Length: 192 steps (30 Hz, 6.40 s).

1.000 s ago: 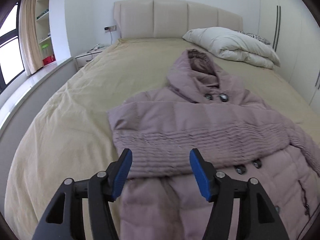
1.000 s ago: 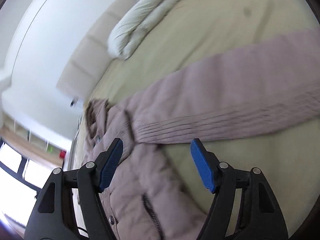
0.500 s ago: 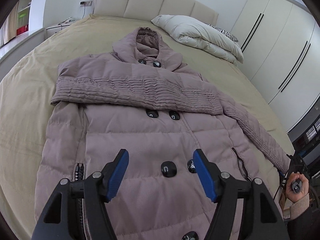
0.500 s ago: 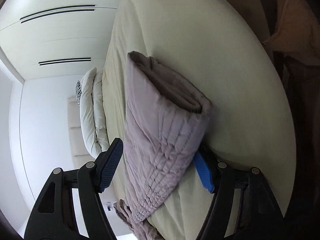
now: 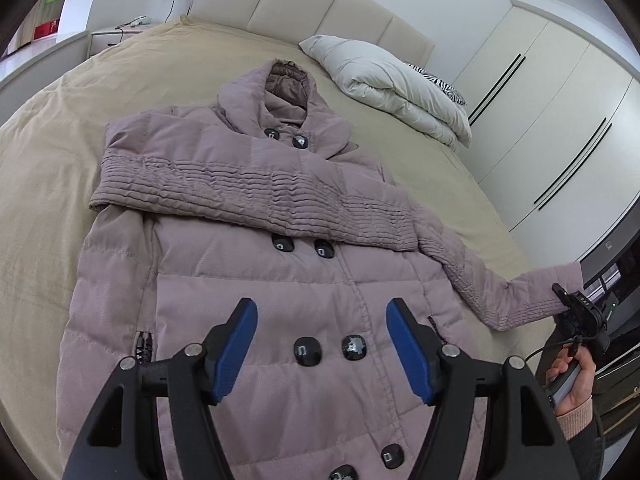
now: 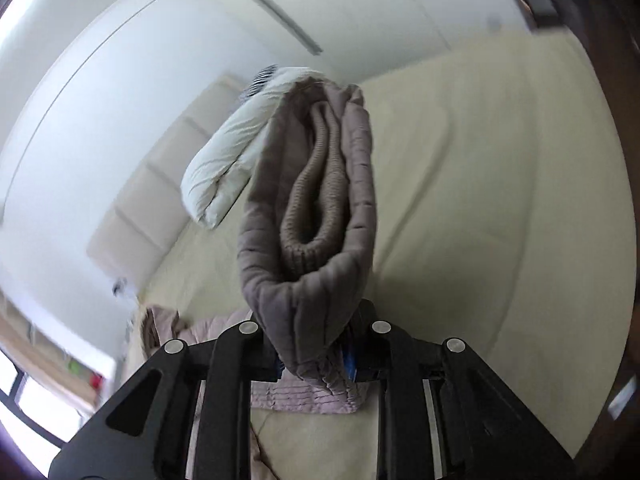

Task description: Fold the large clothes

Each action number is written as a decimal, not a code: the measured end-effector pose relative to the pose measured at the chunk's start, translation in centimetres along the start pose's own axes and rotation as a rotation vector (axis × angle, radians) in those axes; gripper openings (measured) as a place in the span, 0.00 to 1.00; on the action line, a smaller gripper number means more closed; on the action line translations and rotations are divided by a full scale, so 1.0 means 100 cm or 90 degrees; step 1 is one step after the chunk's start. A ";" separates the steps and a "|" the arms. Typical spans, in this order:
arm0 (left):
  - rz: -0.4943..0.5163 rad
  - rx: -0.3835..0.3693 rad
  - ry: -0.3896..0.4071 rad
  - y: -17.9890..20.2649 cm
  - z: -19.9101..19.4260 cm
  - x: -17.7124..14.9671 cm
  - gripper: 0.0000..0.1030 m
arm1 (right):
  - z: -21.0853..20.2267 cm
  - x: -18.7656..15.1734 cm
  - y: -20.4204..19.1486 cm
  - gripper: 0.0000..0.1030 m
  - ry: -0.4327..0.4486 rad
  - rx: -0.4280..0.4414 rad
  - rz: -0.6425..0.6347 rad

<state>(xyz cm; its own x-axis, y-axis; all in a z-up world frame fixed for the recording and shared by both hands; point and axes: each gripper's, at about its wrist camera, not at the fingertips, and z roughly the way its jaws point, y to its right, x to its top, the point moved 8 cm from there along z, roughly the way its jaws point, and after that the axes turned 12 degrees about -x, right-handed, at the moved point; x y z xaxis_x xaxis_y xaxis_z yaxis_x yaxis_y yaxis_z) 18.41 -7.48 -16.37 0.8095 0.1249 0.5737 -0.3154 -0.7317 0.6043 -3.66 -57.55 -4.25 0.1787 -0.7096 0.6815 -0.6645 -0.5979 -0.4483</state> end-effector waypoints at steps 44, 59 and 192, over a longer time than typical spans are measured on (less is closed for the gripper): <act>-0.154 -0.076 0.021 -0.106 -0.026 0.169 0.19 | -0.069 -0.279 -0.255 0.81 0.012 0.156 -0.612; -0.215 0.078 0.031 -0.232 -0.006 0.149 0.36 | 0.102 -0.169 -0.288 0.73 -0.226 0.288 -0.229; 0.171 0.223 -0.013 -0.118 0.131 0.135 0.32 | 0.230 -0.295 -0.370 0.40 -0.193 0.156 -0.538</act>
<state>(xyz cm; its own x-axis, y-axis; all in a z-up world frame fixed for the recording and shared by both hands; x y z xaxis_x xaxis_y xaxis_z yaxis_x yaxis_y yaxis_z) 39.60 -5.97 -23.00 0.7320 -0.1111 0.6722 -0.3318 -0.9199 0.2092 32.32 -23.05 -21.12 0.7386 -0.0487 0.6724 -0.0613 -0.9981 -0.0050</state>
